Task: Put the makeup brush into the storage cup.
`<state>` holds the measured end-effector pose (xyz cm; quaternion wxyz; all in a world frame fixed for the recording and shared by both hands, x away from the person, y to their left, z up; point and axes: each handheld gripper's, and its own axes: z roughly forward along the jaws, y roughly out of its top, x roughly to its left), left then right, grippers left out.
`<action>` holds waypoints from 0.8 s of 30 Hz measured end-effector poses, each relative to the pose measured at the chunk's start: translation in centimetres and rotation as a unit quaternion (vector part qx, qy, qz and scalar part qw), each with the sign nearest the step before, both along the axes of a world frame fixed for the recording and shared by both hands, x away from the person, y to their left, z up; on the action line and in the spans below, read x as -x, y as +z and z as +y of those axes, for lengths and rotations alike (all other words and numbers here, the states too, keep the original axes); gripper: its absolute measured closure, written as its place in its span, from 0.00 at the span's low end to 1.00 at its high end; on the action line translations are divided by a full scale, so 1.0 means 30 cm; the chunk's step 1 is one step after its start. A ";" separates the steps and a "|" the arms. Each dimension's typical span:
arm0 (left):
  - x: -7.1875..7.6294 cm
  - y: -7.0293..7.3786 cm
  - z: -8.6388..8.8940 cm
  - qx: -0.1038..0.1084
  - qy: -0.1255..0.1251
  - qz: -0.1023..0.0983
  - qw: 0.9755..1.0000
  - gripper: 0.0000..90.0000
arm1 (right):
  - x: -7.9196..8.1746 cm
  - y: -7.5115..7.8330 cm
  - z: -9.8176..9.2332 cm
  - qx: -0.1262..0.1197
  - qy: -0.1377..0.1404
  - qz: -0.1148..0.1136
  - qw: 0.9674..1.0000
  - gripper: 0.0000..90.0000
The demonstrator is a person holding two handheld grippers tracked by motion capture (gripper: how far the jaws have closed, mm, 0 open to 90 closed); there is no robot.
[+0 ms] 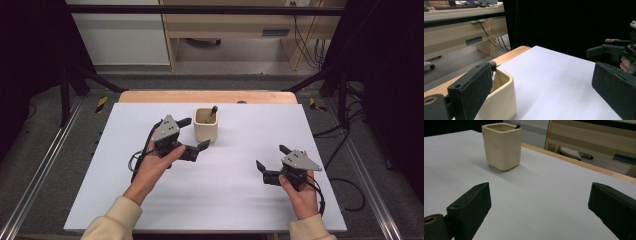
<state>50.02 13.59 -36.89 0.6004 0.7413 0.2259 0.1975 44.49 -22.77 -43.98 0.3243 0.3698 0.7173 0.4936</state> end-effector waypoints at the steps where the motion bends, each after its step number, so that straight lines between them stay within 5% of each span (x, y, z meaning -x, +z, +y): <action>1: 0.003 0.000 0.005 -0.001 0.000 -0.001 1.000 0.03 | 0.000 0.000 0.000 -0.001 0.000 0.000 1.000 0.06; 24: 0.064 0.000 0.138 0.010 0.006 -0.017 1.000 0.02 | 0.001 0.002 -0.006 -0.009 0.001 0.000 1.000 0.05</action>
